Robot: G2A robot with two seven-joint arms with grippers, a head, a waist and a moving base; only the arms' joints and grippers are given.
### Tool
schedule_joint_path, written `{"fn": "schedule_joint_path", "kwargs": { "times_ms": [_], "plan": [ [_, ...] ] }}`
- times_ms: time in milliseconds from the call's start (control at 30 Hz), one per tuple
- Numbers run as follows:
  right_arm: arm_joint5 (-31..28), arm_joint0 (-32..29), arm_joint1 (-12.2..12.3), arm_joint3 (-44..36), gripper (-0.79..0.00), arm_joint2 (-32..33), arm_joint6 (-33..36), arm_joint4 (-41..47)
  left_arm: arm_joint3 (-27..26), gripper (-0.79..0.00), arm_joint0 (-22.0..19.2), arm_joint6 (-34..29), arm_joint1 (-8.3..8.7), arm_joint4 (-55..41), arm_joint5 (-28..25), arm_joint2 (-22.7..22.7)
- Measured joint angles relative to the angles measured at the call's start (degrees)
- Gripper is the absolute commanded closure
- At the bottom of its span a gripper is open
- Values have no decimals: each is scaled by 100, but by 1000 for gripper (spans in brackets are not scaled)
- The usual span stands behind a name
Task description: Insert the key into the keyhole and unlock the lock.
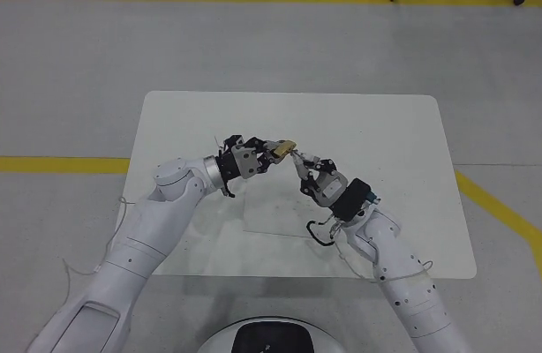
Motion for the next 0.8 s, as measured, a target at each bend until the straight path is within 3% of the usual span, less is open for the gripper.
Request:
{"fn": "schedule_joint_path", "kwargs": {
  "times_ms": [633,800],
  "plan": [
    [-92,102,1,141,0,38,114,124,6,0,-57,-69,-18,38,32,-35],
    [36,-104,42,-68,0,286,-24,169,-29,0,-96,115,6,355,-171,-91]
  ]
}}
